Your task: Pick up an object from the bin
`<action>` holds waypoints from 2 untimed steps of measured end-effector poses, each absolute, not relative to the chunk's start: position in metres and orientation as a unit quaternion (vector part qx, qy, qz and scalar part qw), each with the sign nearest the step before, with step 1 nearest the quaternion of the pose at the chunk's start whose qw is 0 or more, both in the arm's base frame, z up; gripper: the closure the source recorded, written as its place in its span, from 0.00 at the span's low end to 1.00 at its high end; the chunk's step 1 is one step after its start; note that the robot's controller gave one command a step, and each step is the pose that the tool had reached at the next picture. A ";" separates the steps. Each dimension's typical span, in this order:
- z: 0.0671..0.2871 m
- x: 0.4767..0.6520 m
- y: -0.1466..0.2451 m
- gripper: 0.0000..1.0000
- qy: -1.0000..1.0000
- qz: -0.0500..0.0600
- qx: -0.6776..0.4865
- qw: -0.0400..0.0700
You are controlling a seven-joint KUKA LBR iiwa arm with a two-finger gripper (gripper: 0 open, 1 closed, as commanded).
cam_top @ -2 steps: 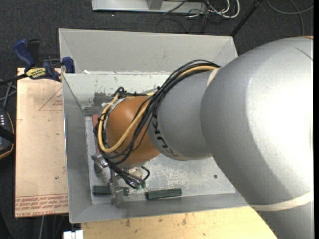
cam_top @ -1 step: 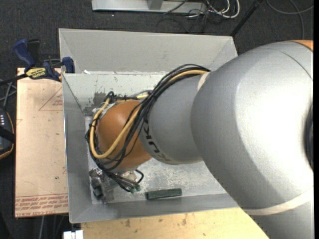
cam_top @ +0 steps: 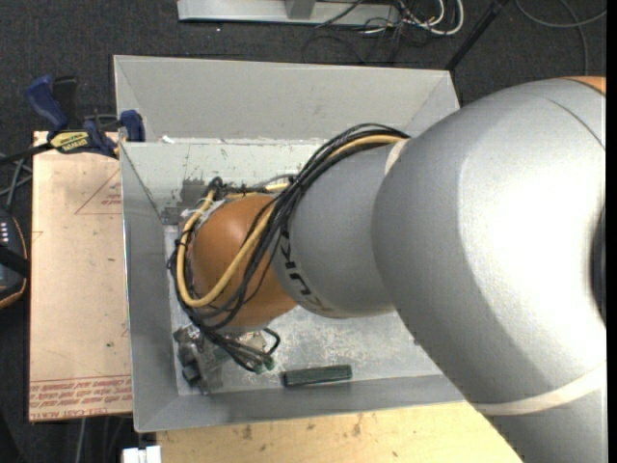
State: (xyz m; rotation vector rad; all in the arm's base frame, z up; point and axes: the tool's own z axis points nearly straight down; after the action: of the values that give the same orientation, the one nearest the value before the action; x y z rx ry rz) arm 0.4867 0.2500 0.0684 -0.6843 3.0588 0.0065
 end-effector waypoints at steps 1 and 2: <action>0.071 0.486 0.248 1.00 0.976 0.001 -0.220 0.001; 0.087 0.484 0.249 1.00 0.976 0.000 -0.219 -0.002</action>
Offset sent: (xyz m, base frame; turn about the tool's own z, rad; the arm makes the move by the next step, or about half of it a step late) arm 0.0001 0.0000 0.0041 0.0000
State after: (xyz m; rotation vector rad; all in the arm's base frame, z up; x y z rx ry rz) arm 0.4843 0.2487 0.0866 -0.6897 3.0689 0.0000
